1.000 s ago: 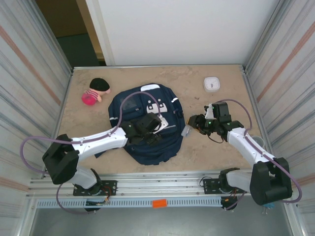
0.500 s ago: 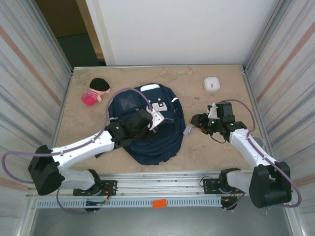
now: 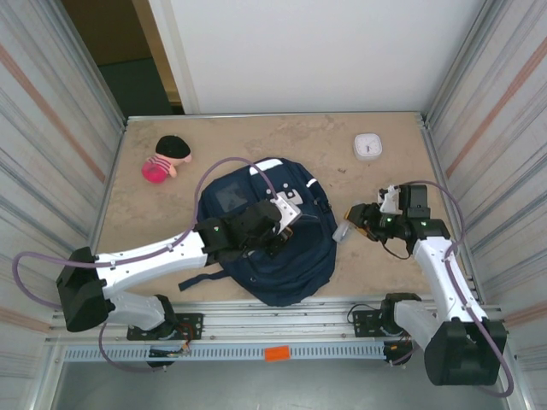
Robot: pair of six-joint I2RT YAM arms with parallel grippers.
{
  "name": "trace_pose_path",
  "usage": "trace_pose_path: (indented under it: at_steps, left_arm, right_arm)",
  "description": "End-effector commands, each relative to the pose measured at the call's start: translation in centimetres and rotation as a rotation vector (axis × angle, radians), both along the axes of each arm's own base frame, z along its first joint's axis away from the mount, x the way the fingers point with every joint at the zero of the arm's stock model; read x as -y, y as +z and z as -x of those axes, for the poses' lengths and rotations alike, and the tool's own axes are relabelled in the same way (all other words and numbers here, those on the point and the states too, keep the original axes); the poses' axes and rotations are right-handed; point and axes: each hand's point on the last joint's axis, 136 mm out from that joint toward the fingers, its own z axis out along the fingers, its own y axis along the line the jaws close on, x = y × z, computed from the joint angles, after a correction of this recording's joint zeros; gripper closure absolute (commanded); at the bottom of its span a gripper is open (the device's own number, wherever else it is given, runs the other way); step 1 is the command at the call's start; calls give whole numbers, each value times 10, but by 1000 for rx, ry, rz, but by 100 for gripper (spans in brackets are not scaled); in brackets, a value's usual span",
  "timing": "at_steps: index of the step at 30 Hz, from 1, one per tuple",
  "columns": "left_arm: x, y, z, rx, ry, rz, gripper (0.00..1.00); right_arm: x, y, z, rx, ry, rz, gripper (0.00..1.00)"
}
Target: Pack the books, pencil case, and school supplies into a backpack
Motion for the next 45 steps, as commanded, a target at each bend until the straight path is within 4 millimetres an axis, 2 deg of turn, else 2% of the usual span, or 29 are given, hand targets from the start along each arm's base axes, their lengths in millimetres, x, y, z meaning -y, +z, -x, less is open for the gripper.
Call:
trace_pose_path:
  at_steps: [1,6,10,15,21,25,29,31,36,39,45]
  left_arm:
    - [6,42,-24,74,93,143,100]
    - [0,41,-35,37,134,206,100]
    - [0,41,-38,3,134,296,100]
    - [-2,45,-38,0,133,317,100]
    - [-3,50,-34,-6,124,343,100]
    - [-6,55,-33,3,124,359,100]
    - [-11,60,-32,18,133,371,100]
    - [-14,61,-32,22,140,374,100]
    - [-19,64,-29,30,144,383,100]
    - [-22,63,-29,35,148,374,100]
    - [-25,57,-30,35,160,359,100]
  right_arm:
    - [-11,15,20,-21,42,-64,58]
    - [-29,22,43,-34,35,-109,57]
    - [-61,26,54,-8,51,-220,57]
    - [-90,21,60,-31,53,-234,56]
    - [-137,24,52,-22,91,-280,59]
    - [-158,23,41,-45,98,-288,57]
    - [-175,10,24,-67,48,-289,56]
    - [-179,4,14,-80,-4,-321,51]
    - [-180,-3,1,-80,-65,-329,46]
    - [-176,-6,3,-87,-76,-310,38]
    - [-151,-9,21,-75,-71,-210,38]
